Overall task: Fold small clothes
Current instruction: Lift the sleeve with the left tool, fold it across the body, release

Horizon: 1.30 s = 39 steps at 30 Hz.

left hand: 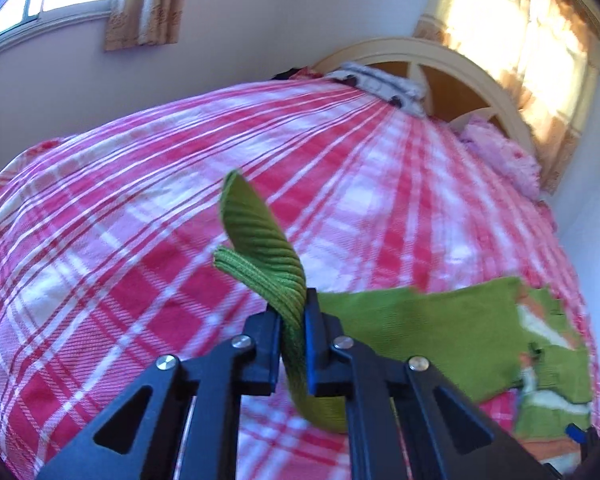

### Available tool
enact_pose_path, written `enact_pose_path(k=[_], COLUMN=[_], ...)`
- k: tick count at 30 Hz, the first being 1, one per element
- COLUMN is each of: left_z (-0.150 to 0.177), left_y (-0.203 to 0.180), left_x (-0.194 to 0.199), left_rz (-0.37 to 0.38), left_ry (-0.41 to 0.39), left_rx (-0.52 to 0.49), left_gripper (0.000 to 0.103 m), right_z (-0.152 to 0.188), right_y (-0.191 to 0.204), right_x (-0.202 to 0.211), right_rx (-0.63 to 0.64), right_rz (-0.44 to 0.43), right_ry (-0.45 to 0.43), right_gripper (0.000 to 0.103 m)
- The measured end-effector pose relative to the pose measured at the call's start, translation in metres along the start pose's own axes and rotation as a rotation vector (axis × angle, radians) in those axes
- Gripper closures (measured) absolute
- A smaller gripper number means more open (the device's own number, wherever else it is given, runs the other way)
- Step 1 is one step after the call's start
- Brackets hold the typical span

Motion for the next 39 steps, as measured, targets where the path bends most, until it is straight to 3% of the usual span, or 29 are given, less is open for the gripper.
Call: enact_pose_path(k=[9, 19, 30, 39], left_z=[0.004, 0.033, 0.057, 0.099], left_y=[-0.092, -0.179, -0.285, -0.353], left_x=[0.030, 0.042, 0.076, 0.081], left_rz=[0.195, 0.362, 0.553, 0.633], left_ry=[0.005, 0.056, 0.071, 0.116], left_rx=[-0.058, -0.116, -0.187, -0.221], left_gripper=[0.093, 0.093, 0.093, 0.093], right_z=[-0.004, 0.026, 0.056, 0.081], right_y=[-0.023, -0.033, -0.052, -0.049], right_x=[0.053, 0.066, 0.096, 0.101], right_rx=[-0.068, -0.135, -0.245, -0.292], right_rz=[0.043, 0.044, 0.059, 0.045], right_ry=[-0.087, -0.065, -0.096, -0.092], right_gripper=[0.007, 0.007, 0.007, 0.007])
Point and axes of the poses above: each gripper's, at about its wrist camera, not at the fingertips, and x roughly against the way its jaws point, y to its left, z to its underside, the point moved 6 cm from there along -x, roughly the way its jaws point, and after that the axes turned 13 degrees about x, right-handed, at the moved point
